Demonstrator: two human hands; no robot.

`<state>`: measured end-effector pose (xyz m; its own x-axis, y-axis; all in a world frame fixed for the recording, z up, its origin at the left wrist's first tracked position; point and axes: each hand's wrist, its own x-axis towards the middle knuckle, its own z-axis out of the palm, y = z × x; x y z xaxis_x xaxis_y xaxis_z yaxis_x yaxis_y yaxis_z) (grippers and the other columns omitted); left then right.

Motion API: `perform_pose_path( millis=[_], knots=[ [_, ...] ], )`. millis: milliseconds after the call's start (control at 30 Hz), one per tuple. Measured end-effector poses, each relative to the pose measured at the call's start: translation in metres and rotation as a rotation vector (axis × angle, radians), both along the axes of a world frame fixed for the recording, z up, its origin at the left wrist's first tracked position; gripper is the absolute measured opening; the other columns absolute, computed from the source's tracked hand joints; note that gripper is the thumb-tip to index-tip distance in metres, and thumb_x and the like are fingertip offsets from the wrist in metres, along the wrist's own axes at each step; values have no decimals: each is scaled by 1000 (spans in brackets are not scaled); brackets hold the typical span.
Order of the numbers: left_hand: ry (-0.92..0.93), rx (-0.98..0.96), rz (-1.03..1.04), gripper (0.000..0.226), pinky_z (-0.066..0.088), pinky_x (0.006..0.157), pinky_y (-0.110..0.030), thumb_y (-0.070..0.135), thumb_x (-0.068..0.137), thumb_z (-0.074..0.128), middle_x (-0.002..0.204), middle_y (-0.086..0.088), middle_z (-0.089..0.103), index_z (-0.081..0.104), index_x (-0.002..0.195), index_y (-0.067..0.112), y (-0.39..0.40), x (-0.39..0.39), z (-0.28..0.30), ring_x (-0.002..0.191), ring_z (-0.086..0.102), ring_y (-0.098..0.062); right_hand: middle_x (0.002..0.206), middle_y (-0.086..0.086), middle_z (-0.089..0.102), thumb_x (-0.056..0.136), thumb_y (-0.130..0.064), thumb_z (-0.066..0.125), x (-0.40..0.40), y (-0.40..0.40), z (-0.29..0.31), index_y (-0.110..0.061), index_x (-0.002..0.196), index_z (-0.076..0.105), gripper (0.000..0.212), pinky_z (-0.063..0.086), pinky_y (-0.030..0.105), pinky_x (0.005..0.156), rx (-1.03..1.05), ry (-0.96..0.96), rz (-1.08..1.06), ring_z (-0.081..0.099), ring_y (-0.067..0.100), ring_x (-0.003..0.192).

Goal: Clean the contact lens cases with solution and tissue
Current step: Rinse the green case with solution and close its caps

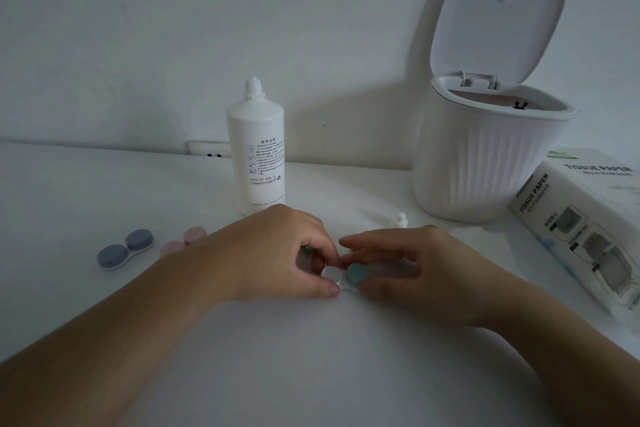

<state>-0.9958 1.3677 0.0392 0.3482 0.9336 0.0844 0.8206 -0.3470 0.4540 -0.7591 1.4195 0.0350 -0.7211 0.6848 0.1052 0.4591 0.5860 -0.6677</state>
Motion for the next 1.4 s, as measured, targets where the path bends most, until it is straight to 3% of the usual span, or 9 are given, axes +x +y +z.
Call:
perform_pose_path(
  millis=[233, 433, 533, 633, 733, 867, 1100, 1233, 1400],
  knots=[
    [0, 7, -16, 36, 36, 64, -9, 66, 70, 66, 92, 28, 63, 74, 95, 42, 2, -2, -2, 84, 59, 5, 122, -22, 67, 84, -32, 79, 2, 4, -1, -35, 116, 73, 32, 39, 7, 99, 206, -96, 72, 55, -11, 117],
    [5, 3, -25, 35, 38, 66, -10, 66, 71, 66, 92, 27, 63, 74, 96, 41, 3, -1, -2, 85, 60, 4, 95, -19, 58, 79, -51, 73, -3, 5, -4, -40, 97, 67, 22, 43, 19, 82, 293, -123, 54, 52, 3, 96],
    [2, -7, -16, 37, 44, 69, -17, 67, 69, 64, 92, 26, 63, 73, 95, 42, 3, 0, -2, 88, 62, 2, 83, -14, 55, 68, -63, 74, -9, 3, -7, -36, 84, 60, 35, 40, 16, 70, 329, -108, 2, 50, 4, 86],
    [-2, -14, -7, 30, 51, 73, -22, 61, 71, 68, 93, 26, 63, 73, 95, 42, 2, 1, -2, 90, 63, 1, 86, -17, 54, 60, -76, 67, -9, 1, -4, -38, 97, 63, 53, 42, 16, 74, 303, -155, 9, 49, 1, 89],
    [2, -19, -9, 27, 50, 74, -21, 58, 75, 72, 94, 26, 63, 74, 96, 42, 2, 1, -2, 90, 63, 1, 92, -20, 59, 75, -64, 65, 0, 2, 3, -41, 113, 66, 45, 45, 19, 81, 237, -138, 79, 54, 5, 95],
    [16, -16, -15, 28, 49, 76, -19, 59, 76, 72, 94, 27, 63, 74, 98, 41, 2, 0, -1, 92, 62, 2, 84, -13, 64, 82, -29, 72, 0, 0, 1, -34, 102, 73, 20, 48, 22, 73, 214, -55, 90, 57, 11, 82],
    [6, -17, -12, 39, 45, 71, -17, 67, 68, 62, 94, 28, 62, 74, 97, 42, 3, 1, -1, 90, 61, 2, 78, -17, 57, 64, -74, 68, -13, 0, -9, -38, 87, 55, 45, 41, 17, 55, 225, -145, -52, 52, 3, 68],
    [-1, -19, -9, 41, 50, 75, -21, 70, 68, 61, 94, 28, 63, 73, 96, 43, 2, 1, -1, 91, 62, 2, 84, -13, 59, 75, -60, 65, -4, 2, -2, -45, 112, 62, 40, 46, 19, 63, 157, -124, 42, 57, 8, 75],
    [8, -13, -17, 27, 46, 73, -16, 57, 76, 75, 94, 26, 63, 74, 97, 40, 2, 1, 0, 90, 62, 2, 73, -17, 58, 75, -55, 73, -7, -1, -4, -33, 86, 62, 27, 40, 17, 54, 144, -80, -29, 51, 4, 60]
  ],
)
